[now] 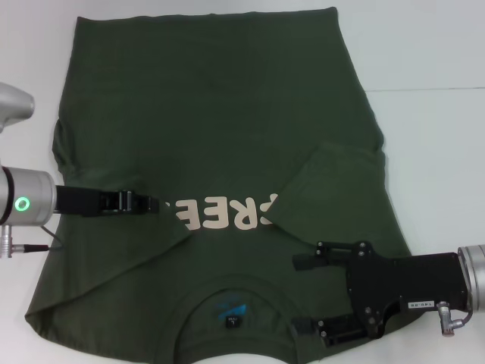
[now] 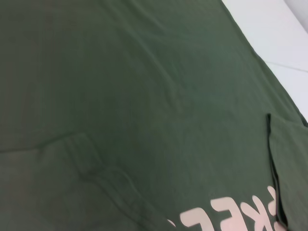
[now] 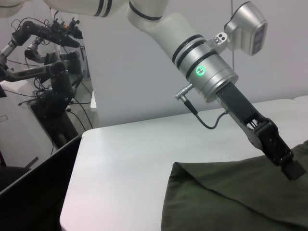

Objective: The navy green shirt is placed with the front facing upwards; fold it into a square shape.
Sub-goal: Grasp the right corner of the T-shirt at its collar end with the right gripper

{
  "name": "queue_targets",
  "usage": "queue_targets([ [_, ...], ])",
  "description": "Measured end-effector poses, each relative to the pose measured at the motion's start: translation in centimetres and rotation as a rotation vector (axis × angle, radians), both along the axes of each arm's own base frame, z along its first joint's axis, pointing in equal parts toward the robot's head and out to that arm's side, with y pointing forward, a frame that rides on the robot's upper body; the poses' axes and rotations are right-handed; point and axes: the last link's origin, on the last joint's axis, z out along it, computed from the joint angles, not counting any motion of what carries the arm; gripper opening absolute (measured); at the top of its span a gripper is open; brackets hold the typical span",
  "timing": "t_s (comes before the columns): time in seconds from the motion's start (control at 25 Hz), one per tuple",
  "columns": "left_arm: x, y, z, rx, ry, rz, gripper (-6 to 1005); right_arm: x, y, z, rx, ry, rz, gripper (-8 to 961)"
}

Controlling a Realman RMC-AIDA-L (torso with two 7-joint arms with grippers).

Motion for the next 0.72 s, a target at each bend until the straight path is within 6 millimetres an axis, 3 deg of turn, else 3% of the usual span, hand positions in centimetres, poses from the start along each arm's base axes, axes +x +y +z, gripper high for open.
queue_targets([
  [0.28, -0.2, -0.2, 1.6, 0.014, 0.01, -0.011, 263, 0.0, 0.0, 0.2, 0.005, 0.003, 0.002, 899],
  [0.56, -1.2, -1.3, 4.6, 0.018, 0.011, -0.014, 595, -0.3, 0.9, 1.6, 0.03, -0.002, -0.044, 899],
  [0.72, -1.1, -2.1, 5.9, 0.036, -0.074, -0.128, 773, -1.0, 2.7, 4.3, 0.025, 0.012, -0.24, 899],
])
